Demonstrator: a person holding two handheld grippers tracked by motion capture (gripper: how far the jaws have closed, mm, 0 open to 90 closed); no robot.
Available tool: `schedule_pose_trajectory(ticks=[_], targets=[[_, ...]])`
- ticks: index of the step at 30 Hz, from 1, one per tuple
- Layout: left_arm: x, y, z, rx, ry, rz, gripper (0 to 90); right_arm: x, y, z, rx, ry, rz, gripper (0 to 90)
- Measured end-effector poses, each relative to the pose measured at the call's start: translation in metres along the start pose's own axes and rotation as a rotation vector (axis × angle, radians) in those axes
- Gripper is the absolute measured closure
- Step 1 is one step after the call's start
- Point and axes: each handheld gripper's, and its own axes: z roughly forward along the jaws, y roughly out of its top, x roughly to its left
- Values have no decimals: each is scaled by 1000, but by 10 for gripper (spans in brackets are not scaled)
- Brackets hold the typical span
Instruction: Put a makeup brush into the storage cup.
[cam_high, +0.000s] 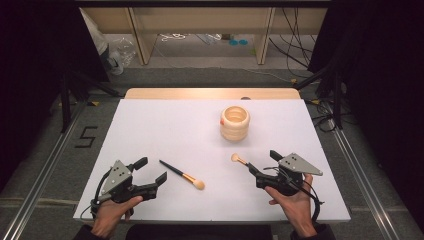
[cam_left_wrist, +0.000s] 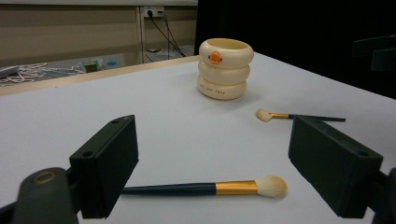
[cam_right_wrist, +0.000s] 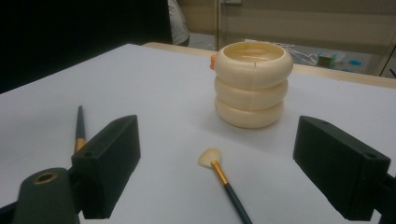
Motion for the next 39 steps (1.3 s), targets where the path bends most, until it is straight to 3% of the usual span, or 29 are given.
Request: schedule_pose_trajectory(ticks=[9, 13, 14, 16, 19, 21, 28, 32, 34, 35, 39], targets=[[0, 0, 0, 5, -1, 0, 157, -1, 1, 2, 21, 13, -16, 157], [0, 0, 0, 5, -3, 1, 157, -2, 2, 3, 35, 11, -38, 157], [0, -1, 0, 8, -1, 2, 157, -4, 4, 6, 20, 22, -64, 160], [0, 0, 0, 6, -1, -2, 156, -5, 8, 9, 42, 20, -83, 160], [0, 0, 0, 7, 1, -4, 156, -6, 11, 11, 81, 21, -108, 165], [0, -1, 0, 11, 2, -6, 156, -11, 15, 17, 137, 20, -142, 173], [0, -1, 0, 10, 2, -8, 157, -23, 19, 26, 244, 46, -169, 184], [0, -1, 0, 11, 1, -11, 157, -29, 22, 37, 365, 62, -207, 205], [0, -1, 0, 10, 2, -12, 157, -31, 23, 40, 367, 71, -216, 215], [0, -1, 0, 11, 2, -11, 156, -33, 26, 44, 402, 75, -222, 218], [0, 0, 0, 10, 3, -12, 157, -37, 29, 51, 446, 87, -241, 226]])
